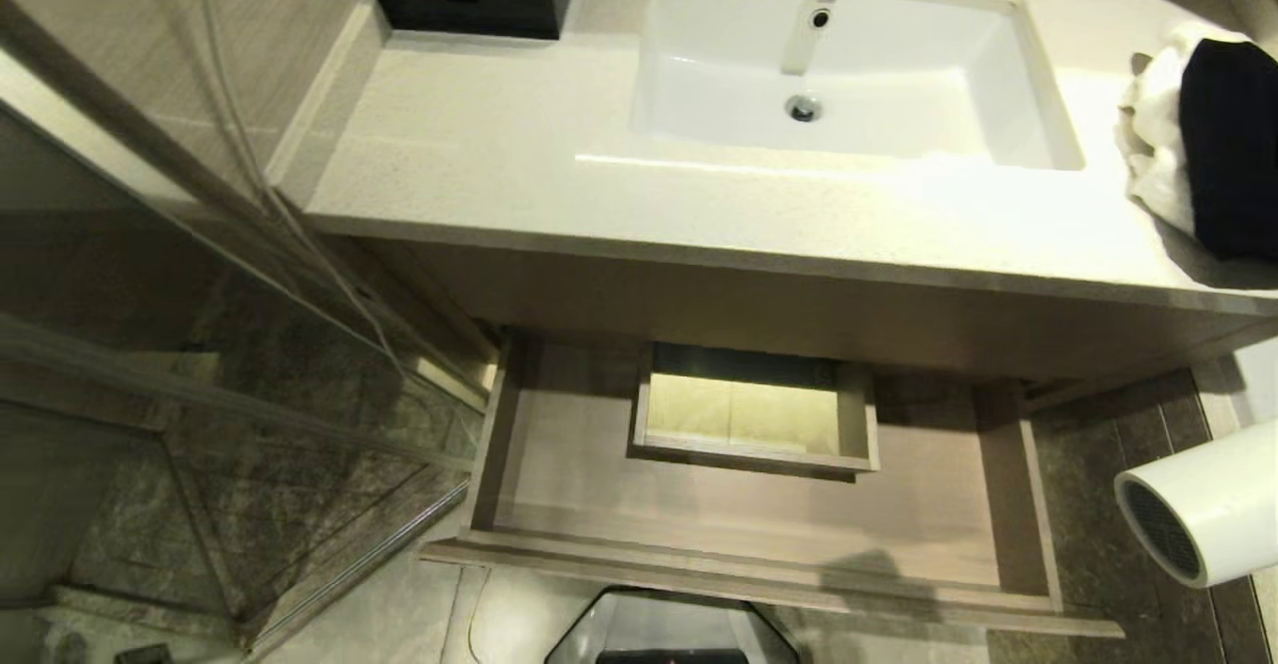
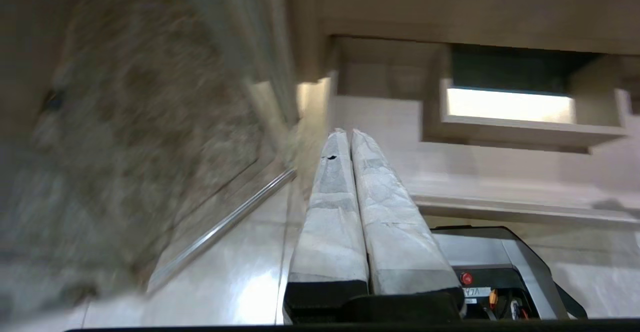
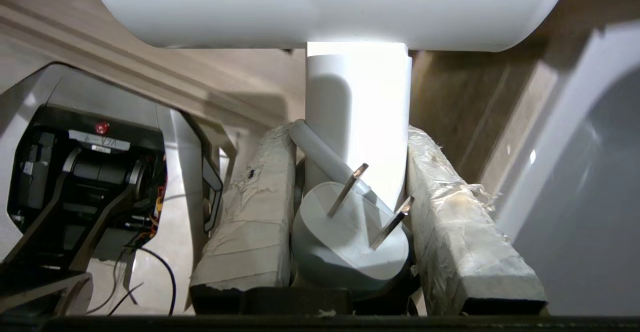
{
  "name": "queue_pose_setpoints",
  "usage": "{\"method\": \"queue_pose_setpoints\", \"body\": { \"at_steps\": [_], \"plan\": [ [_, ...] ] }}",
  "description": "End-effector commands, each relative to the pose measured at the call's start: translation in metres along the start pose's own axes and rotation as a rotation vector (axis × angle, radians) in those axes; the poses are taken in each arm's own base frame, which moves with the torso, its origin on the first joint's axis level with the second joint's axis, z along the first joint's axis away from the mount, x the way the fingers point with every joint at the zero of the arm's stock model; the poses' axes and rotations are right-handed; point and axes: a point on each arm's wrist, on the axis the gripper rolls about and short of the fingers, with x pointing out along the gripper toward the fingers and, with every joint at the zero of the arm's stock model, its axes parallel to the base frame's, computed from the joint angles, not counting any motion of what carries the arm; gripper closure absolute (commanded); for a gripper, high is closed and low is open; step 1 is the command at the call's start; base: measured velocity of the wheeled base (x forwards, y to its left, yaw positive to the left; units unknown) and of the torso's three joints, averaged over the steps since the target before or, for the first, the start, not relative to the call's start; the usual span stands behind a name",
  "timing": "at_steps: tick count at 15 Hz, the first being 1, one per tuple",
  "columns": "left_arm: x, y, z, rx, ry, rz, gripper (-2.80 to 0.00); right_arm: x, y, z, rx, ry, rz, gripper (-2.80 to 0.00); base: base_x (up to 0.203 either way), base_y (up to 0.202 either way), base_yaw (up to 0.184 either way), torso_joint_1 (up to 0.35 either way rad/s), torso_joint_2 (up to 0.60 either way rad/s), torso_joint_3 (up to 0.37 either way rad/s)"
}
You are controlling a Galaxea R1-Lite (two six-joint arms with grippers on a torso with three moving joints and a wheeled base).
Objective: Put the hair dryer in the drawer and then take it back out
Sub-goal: Place it on the countertop
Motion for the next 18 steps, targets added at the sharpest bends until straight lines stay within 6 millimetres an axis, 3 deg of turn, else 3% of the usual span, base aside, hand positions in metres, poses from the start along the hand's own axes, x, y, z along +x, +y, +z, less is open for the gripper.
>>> {"method": "queue_pose_setpoints", "body": {
  "at_steps": [1, 15, 18],
  "plan": [
    [0.0001, 0.0000, -0.0003, 0.000, 0.001, 0.000, 0.00, 0.0001, -0.0004, 0.0008, -0.003, -0.004, -0.001, 0.00, 0.004, 0.002, 0.149, -0.001, 0.00, -0.001],
    [0.0000, 0.0000, 0.0001, 0.000, -0.001, 0.000, 0.00, 0.0018, -0.0029, 0.0072, -0.022, -0.018, 0.042, 0.00, 0.000, -0.001, 0.016, 0.000, 0.00, 0.000],
    [0.0001, 0.0000, -0.0003, 0.000, 0.001, 0.000, 0.00, 0.0026, -0.0029, 0.0077, -0.051, -0.020, 0.055, 0.00, 0.000, 0.000, 0.000, 0.139, 0.01, 0.174]
  ]
}}
